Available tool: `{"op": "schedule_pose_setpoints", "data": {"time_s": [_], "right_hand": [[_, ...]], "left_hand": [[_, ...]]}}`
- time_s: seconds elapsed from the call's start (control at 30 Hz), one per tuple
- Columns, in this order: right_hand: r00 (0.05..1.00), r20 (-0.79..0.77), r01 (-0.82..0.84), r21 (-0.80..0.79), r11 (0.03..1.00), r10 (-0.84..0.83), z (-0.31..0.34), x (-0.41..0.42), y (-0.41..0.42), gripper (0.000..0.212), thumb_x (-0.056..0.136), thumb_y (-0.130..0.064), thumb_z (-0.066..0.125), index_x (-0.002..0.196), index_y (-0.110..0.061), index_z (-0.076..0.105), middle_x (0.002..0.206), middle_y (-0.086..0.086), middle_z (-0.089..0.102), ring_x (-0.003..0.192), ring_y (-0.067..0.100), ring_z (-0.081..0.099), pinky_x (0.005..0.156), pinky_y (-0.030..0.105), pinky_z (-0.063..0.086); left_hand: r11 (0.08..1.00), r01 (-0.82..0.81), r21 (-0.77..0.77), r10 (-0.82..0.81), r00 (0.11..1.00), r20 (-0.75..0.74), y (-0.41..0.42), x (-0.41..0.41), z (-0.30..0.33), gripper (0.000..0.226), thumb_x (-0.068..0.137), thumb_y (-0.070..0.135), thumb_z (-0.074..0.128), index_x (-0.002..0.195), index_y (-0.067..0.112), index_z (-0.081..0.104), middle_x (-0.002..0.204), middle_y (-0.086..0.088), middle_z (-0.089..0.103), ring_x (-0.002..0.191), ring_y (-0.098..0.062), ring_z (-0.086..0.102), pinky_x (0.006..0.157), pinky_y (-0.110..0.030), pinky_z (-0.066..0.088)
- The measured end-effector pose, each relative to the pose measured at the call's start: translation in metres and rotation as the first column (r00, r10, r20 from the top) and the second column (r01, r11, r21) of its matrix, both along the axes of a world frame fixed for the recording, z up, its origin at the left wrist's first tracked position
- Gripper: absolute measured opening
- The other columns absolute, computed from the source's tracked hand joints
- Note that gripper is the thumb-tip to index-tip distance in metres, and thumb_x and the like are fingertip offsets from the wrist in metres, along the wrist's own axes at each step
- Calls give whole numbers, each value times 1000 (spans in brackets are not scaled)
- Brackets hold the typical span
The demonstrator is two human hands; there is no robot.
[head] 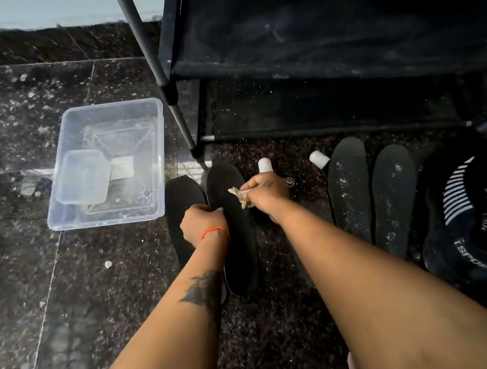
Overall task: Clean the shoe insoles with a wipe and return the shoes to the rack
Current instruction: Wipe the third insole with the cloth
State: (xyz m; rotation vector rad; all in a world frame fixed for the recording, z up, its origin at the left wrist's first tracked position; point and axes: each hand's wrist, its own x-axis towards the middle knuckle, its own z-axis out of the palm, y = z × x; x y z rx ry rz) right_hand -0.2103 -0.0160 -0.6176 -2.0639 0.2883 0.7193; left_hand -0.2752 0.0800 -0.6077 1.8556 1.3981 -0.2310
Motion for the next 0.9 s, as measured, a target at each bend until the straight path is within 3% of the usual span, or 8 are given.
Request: {"op": "schedule_pose_setpoints", "data": {"time_s": [0.13, 0.2, 0.33, 0.47, 0.7, 0.9], "right_hand": [[998, 55, -11, 58, 998, 7, 25, -1, -7, 13, 77, -14, 73, 89, -9, 73, 98, -2, 64, 91, 18, 64, 83, 27, 53], [995, 81, 58, 95, 994, -65, 36, -2, -22, 10, 76, -13, 73, 86, -12, 73, 97, 3, 69, 88, 19, 65, 82, 31, 54], [934, 101, 342, 32, 939, -343, 34, -3, -77, 19, 77, -14, 70, 95, -20, 71, 100, 3, 71, 91, 19, 66, 85, 35, 55], [860, 127, 506, -79, 859, -495, 34, -4, -140, 18, 80, -16, 68, 98, -19, 72, 98, 6, 71, 90, 24, 66, 82, 36, 55], [898, 48, 436, -223, 872, -437, 9, -4, -174, 14, 83, -22, 68, 94, -16, 72, 101, 9, 71, 98, 26, 65, 86, 41, 53], [954, 67, 296, -351, 888, -291, -1, -6, -167, 22, 87, -32, 62, 99, -17, 73, 104, 8, 70, 103, 28, 61, 85, 30, 50]], "left_hand": [[977, 150, 154, -145, 989, -43, -9, -1, 18, 32, 87, 27, 63, 116, 13, 64, 122, -15, 58, 114, -34, 54, 90, -36, 43], [959, 217, 185, -216, 976, -23, -24, 3, 28, 30, 90, 24, 58, 117, 13, 63, 122, -16, 57, 116, -35, 52, 91, -38, 42], [940, 327, 99, -335, 939, 81, -88, 18, 45, 30, 91, 15, 52, 117, 15, 64, 121, -17, 59, 116, -35, 53, 92, -36, 42], [875, 479, -68, -464, 870, 165, -151, 23, 43, 34, 90, 9, 48, 118, 17, 64, 121, -16, 63, 115, -32, 55, 92, -30, 42], [829, 540, -144, -529, 841, 110, -178, 29, 13, 34, 91, 8, 46, 122, 10, 61, 123, -18, 61, 116, -33, 55, 95, -32, 41], [855, 485, -184, -477, 875, 86, -183, 42, 5, 33, 92, 13, 50, 123, 11, 63, 126, -18, 60, 120, -34, 53, 94, -30, 42]]}}
